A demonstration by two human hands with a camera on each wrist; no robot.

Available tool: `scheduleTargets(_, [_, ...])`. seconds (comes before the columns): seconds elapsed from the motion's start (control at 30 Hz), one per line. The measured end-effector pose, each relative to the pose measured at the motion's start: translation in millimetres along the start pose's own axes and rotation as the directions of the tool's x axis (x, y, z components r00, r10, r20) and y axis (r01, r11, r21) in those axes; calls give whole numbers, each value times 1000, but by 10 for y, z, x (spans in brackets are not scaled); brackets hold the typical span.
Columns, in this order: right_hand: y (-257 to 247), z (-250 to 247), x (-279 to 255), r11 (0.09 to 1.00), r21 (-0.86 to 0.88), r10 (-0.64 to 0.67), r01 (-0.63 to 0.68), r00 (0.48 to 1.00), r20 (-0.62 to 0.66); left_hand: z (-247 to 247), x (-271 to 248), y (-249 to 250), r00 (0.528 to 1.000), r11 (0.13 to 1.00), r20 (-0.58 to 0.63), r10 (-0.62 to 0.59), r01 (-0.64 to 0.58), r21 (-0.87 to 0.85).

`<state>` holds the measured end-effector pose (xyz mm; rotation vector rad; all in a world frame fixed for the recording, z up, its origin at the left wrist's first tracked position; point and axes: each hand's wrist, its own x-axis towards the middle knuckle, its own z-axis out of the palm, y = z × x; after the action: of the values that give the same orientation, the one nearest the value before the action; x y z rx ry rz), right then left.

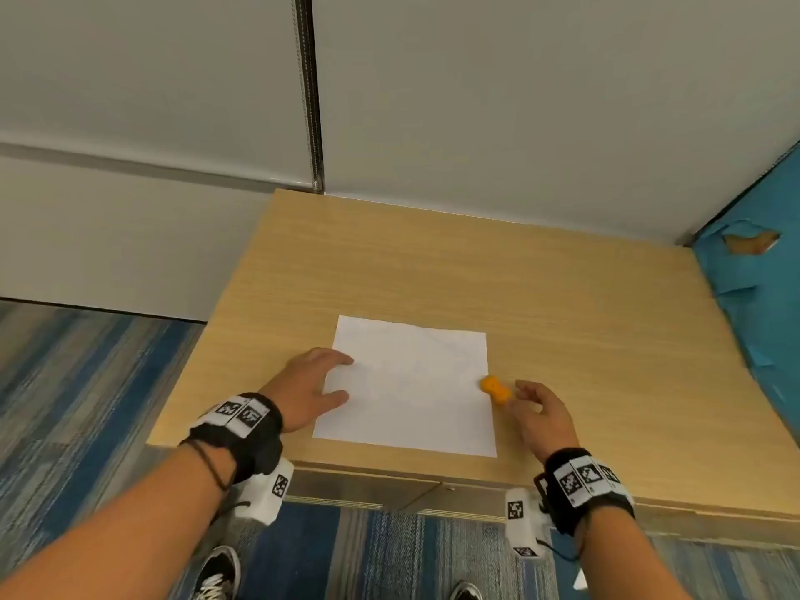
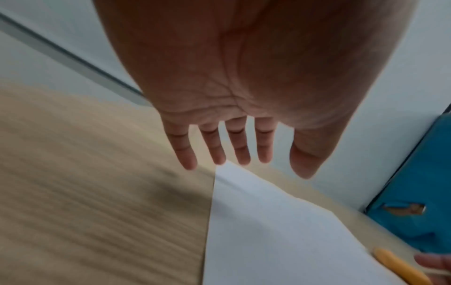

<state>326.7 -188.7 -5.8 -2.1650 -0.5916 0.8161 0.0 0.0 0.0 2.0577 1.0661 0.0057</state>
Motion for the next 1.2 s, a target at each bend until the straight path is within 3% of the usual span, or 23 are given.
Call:
scheduleTargets(0.1, [-70, 110, 125, 996, -89, -3, 3, 1000, 5, 73, 157, 2, 996, 968, 79, -37, 16, 249])
scheduleTargets(0.27, [-29, 222, 316, 977, -213, 21, -13, 999, 34, 268, 259, -76, 977, 901, 143, -161, 86, 426])
scheduleTargets(0.47, [53, 293, 400, 936, -351, 38, -28, 999, 22, 338, 253, -130, 984, 907, 127, -127, 63, 417])
scheduleTargets(0.63, [-4, 268, 340, 971, -235, 44, -48, 999, -19, 356, 222, -134, 989, 909, 109, -102, 48, 414])
scheduleTargets(0.77, [-133, 268, 185, 996, -62, -63, 62, 998, -20, 402, 193, -126, 995, 913, 41, -89, 65, 402])
scheduleTargets(0.9, [-295, 491, 61, 988, 41, -152, 147, 974, 166, 429, 142, -101, 993, 911, 21, -115, 97, 400])
scheduleTargets(1.03, [-467, 825, 32, 981, 13, -187, 196, 917, 352, 380, 219, -62, 990, 899, 48, -130, 97, 426])
scheduleTargets(1.2, [-692, 1236, 144, 970, -69, -192, 234, 906, 378, 390, 373, -31, 967, 848, 170, -190, 75, 524])
